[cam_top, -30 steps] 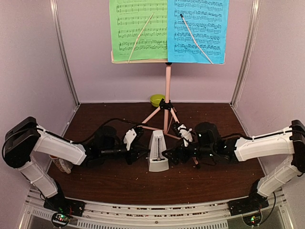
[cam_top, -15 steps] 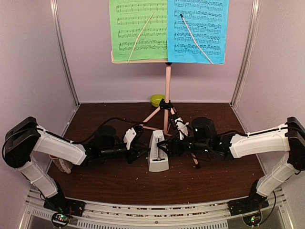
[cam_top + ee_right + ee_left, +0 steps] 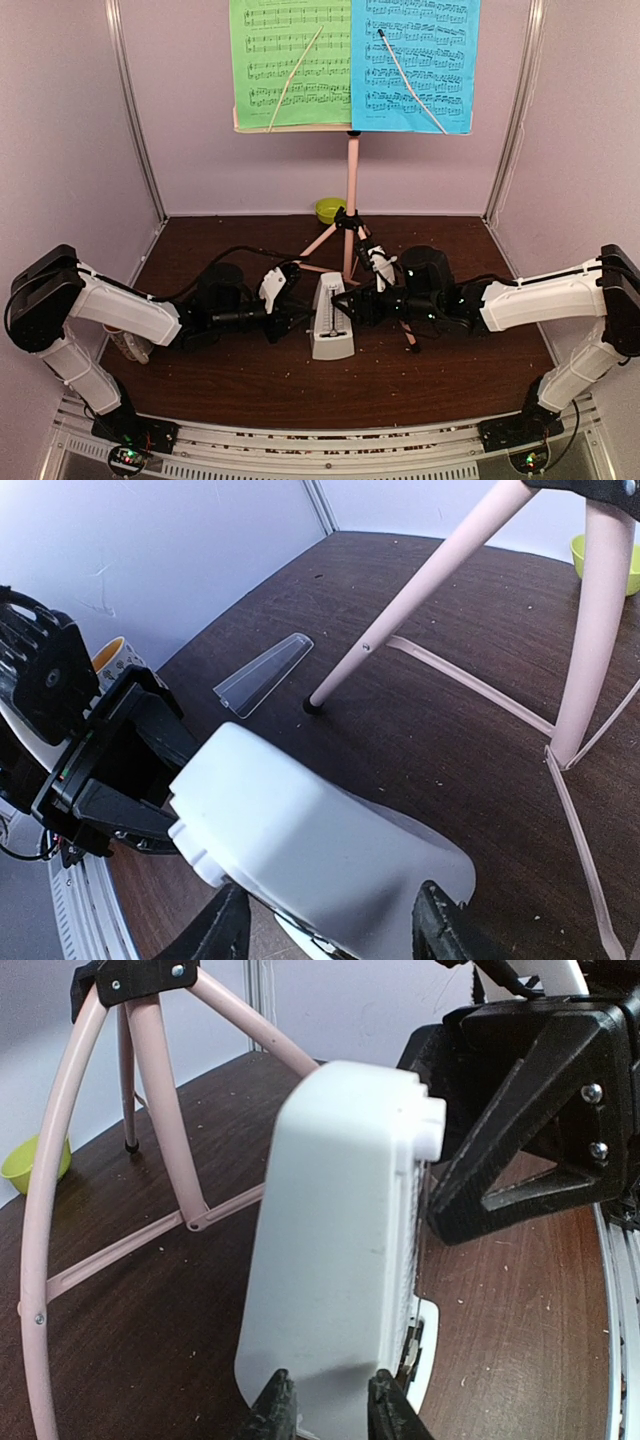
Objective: Set up the instrument practice props
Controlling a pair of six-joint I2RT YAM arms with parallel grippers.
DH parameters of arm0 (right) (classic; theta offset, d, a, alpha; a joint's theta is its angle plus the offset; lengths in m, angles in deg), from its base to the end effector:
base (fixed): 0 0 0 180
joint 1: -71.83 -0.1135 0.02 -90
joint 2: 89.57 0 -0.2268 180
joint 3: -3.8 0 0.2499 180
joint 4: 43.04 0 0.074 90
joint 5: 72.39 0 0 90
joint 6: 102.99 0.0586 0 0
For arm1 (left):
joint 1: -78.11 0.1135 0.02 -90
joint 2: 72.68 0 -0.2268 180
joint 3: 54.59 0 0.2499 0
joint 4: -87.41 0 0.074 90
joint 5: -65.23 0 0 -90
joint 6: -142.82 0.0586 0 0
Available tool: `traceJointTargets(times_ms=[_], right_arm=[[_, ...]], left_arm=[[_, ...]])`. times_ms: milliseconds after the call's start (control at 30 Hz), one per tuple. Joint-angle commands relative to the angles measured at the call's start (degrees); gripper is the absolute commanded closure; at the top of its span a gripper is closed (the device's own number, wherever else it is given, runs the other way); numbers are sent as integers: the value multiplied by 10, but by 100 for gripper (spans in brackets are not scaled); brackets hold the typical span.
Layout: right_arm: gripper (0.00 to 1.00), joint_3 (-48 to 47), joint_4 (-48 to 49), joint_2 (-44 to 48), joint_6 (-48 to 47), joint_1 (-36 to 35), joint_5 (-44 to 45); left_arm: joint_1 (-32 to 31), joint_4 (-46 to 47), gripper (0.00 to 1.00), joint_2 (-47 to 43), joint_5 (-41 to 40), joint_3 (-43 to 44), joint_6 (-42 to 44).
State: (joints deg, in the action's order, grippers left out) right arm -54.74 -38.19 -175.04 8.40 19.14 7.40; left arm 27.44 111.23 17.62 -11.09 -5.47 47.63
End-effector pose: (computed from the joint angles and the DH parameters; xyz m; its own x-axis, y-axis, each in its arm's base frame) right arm 0.2020 0.2822 0.1769 -0.5339 -0.1085 -0.8385 -0.7385 0.5428 0.4000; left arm 0.2011 -0.2673 0.1367 -0.2693 0.1899 -0.9442 0.8739 0.4603 -0.1566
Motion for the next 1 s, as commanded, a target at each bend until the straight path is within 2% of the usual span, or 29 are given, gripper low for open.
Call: traceJointTargets(times_ms=[0, 333, 700, 833, 967], right_arm=[[45, -8, 10, -5, 9, 1, 25], [58, 6, 17, 8, 8, 1, 21], [67, 29, 16, 29, -7, -9, 23], [65, 34, 13, 31, -7, -16, 27], [55, 34, 10, 34, -9, -27, 36]], left_arm=[[3, 29, 74, 3, -10, 13, -1], [3, 25, 74, 5, -13, 20, 0], [3, 25, 74, 8, -13, 25, 5], [3, 27, 75, 8, -11, 26, 5], [3, 28, 75, 8, -13, 25, 6]])
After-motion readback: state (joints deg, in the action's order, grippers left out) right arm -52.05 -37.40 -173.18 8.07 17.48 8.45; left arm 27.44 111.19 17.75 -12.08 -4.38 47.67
